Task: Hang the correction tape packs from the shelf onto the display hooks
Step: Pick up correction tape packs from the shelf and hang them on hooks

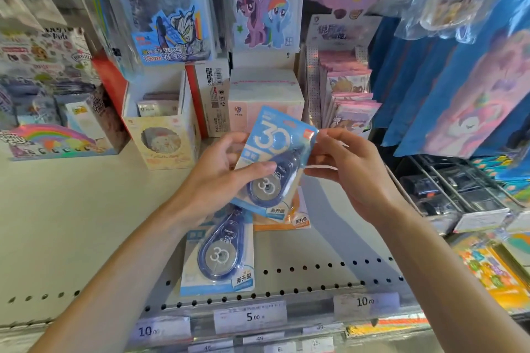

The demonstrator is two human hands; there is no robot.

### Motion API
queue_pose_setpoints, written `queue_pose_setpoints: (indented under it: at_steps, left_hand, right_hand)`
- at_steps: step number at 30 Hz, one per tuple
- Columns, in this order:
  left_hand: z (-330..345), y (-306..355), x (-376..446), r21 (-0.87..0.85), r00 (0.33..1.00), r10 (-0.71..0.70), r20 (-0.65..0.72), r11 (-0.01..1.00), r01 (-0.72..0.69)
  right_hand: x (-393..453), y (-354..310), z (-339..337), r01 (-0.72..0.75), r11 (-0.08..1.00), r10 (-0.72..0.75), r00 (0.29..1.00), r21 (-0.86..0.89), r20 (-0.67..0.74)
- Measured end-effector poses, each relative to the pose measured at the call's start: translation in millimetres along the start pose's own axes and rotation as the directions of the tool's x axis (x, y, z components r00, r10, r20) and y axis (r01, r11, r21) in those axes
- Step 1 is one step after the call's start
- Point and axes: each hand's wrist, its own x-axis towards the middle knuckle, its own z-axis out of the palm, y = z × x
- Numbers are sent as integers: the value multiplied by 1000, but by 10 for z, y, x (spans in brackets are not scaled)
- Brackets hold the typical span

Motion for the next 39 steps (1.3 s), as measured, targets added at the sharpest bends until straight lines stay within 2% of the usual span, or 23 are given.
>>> queue_pose_setpoints:
  at_steps: [2,3,4,6,10,12,15,17,19,21,23,25,29,32,34,37,39]
  left_hand:
    - [-52,2,-22,-41,998,19,-63,999,-22]
    - [-81,0,-29,-49,995,33,-98,998,-38]
    - [-109,-3,-32,-49,990,49,-131,997,-55]
    - [-149,-8,-34,-55,982,64,-179,996,-75]
    - [-175,-29,-45,-76,978,58,-202,994,-74]
    - [-175,-35,-58,-86,977,54,-207,994,-73]
    - [-159,-40,-66,-100,974,57,-217,992,-80]
    - [-136,-42,-68,-109,973,54,-222,991,-80]
    - [-107,-44,-70,-109,974,48,-223,991,-73]
    - [-84,-49,-74,-93,975,48,-219,993,-69]
    - [-73,-52,-80,-77,975,42,-218,995,-61]
    - [-72,-50,-91,-68,973,40,-226,996,-57]
    - [-73,-54,-126,-67,964,41,-264,996,-61]
    - [-59,-56,-153,-48,960,54,-276,996,-70]
    - [-27,-44,-169,-38,962,63,-267,996,-76]
    - [67,-21,-184,-30,969,74,-237,996,-83]
    - [153,-13,-191,-25,979,68,-194,997,-74]
  right_hand:
    - [-21,86,-12,98,960,-95,995,-262,21]
    - [-47,144,-5,139,895,-133,990,-424,45]
    - [-79,206,22,157,820,-140,988,-550,73]
    - [-137,302,120,146,724,-82,989,-674,125]
    - [-184,343,206,178,642,-3,973,-746,230]
    - [-184,309,99,185,665,23,963,-723,268]
    - [-174,280,-191,165,755,76,939,-635,334]
    - [-190,289,-300,171,735,63,946,-657,317]
    - [-208,332,-299,197,638,1,967,-744,256]
    - [-255,361,-207,189,486,17,974,-853,225]
    - [-284,380,-150,173,418,30,979,-892,204]
    - [-279,382,-178,157,466,-7,985,-871,174]
    - [-273,399,-286,127,679,-79,992,-723,99]
    - [-264,352,-331,153,826,-181,984,-542,3]
    - [-271,282,-338,162,909,-188,982,-384,-30]
    - [-292,198,-247,168,973,-181,981,-156,-74]
    - [-304,151,-124,177,980,-188,976,-95,-114]
